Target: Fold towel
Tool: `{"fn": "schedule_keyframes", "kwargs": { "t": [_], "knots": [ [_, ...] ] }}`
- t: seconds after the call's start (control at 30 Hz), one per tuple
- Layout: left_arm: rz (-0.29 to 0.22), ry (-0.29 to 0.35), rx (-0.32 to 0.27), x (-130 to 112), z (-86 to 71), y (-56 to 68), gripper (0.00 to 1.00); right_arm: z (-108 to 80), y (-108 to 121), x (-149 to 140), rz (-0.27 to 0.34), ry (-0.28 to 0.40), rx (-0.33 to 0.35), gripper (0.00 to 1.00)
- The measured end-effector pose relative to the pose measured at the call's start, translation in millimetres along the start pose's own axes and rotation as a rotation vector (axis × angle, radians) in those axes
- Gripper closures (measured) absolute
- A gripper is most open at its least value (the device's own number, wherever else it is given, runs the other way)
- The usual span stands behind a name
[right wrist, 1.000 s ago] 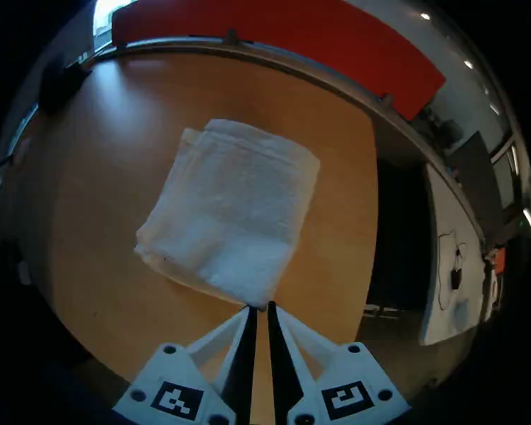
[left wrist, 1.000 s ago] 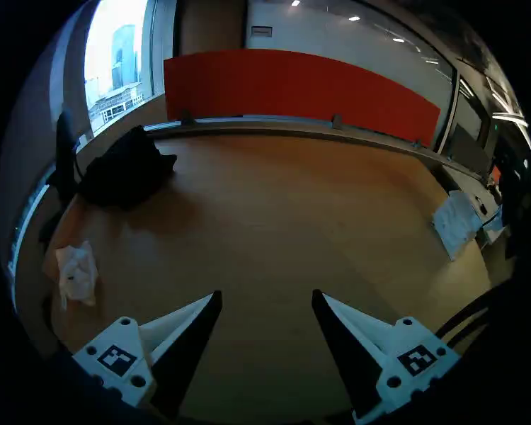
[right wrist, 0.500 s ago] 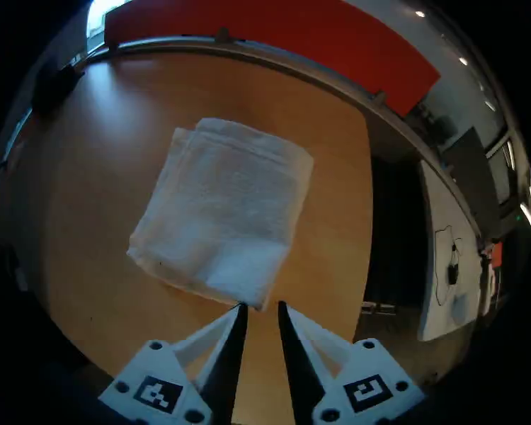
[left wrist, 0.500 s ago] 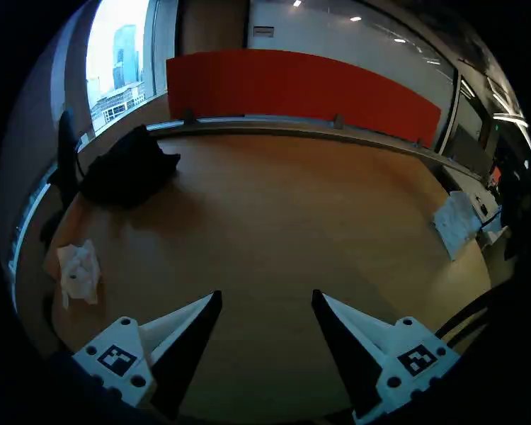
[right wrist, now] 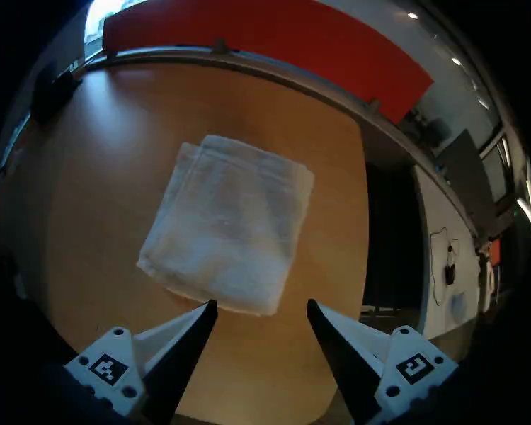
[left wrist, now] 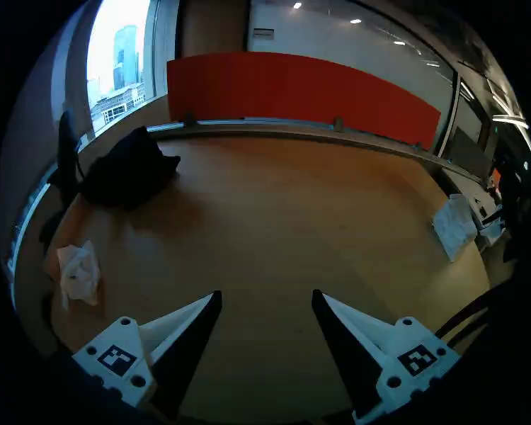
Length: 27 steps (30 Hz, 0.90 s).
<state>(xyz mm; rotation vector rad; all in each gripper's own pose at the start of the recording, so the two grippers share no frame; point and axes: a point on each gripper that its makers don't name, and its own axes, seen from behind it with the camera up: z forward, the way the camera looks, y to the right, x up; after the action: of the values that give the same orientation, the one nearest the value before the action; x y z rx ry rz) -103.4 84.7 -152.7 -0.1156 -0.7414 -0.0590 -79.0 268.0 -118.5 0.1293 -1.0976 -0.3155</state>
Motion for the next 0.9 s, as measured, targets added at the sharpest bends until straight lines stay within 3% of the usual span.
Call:
{"fn": "schedule_keyframes", "kwargs": {
  "t": [0.3,0.73,0.9],
  "knots": [
    [-0.012,0.009,-0.004,3.7,-0.1,-2.4,0.06,-4.3,-12.7,17.5,0.076,0.050,0.001,0.00],
    [-0.011,0.014,-0.009,8.3,0.6,-4.7,0.06,-9.8,-36.2,38.7,0.329,0.082,0.025,0.00],
    [-0.012,0.018,-0.010,9.6,-0.1,-6.0,0.06,-11.8,-42.8,44.7,0.399,0.098,0.042,0.00]
  ]
}}
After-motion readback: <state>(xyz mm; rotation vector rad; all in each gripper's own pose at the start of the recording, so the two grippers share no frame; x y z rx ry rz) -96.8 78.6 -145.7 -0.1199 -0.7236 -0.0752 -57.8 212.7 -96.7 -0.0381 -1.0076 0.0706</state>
